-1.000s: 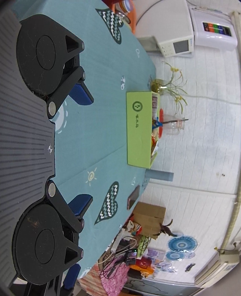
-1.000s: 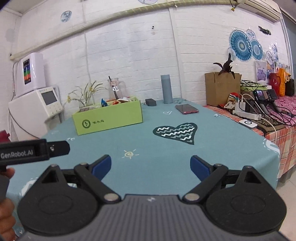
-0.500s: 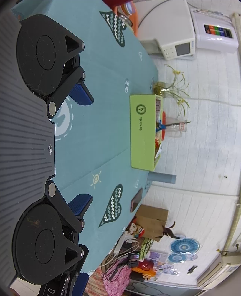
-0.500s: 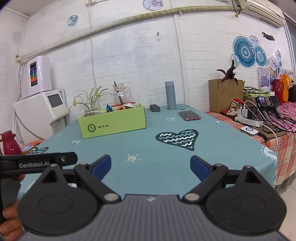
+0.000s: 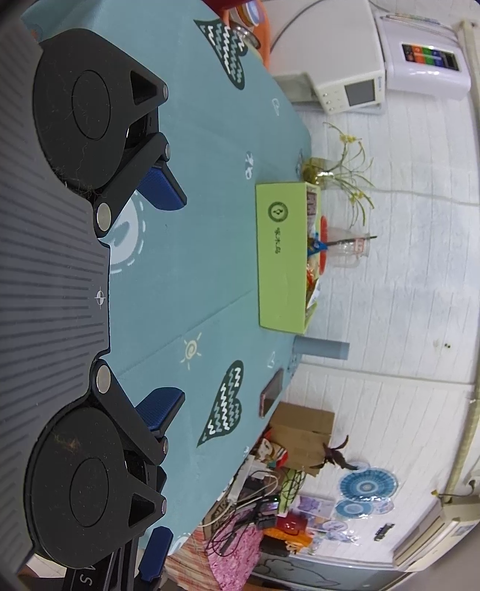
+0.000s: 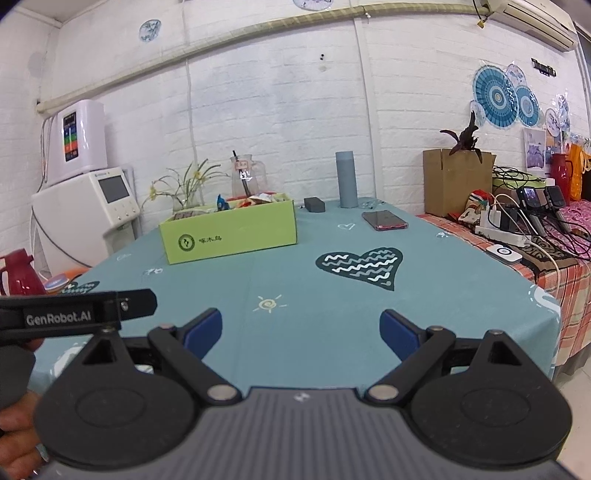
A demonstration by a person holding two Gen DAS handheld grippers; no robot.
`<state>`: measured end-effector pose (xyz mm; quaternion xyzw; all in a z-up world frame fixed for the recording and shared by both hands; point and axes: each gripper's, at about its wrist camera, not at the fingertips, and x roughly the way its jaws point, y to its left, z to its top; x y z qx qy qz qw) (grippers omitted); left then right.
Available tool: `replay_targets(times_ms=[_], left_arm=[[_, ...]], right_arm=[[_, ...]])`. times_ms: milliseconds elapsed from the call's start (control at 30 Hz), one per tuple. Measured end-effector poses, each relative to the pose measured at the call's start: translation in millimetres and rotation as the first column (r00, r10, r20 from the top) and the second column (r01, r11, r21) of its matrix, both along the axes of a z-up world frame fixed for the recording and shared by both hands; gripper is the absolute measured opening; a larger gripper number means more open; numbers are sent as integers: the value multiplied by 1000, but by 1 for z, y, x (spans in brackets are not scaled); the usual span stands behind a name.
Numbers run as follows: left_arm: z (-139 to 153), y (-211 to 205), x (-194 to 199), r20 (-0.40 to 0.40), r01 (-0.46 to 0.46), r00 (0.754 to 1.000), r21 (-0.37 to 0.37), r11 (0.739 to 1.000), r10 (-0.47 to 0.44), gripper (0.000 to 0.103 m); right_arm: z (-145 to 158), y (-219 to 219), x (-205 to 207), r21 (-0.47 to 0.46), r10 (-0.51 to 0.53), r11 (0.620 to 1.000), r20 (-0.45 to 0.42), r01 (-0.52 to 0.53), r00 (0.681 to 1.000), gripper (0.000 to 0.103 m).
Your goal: Organize snacks
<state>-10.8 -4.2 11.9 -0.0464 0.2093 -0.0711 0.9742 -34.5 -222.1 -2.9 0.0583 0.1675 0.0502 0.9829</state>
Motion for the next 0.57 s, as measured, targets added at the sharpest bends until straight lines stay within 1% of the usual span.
replay_targets(times_ms=[133,367,400,467,567], left_arm=[[2,3,0,1,-5,1000,-18,1000,5,92],[2,3,-1,3,-11,1000,-16,1000,11,92],[2,3,-1,7,-15,1000,-14,1000,15,92],[1,4,-2,18,-19,1000,-17,1000,19,88],[1,5,-3,20,-13,1000,-24,1000,13,88]], right_arm=[[0,1,1,1,5,1000,-2,-5,1000,92],[-1,3,1,-1,11,1000,-9,-11,1000,92],[-1,3,1,-1,13,1000,-10,-13,1000,92],[-1,2,2,-2,18,1000,-9,-18,1000,92],[-2,1,2,-1,20,1000,-9,-20,1000,92]])
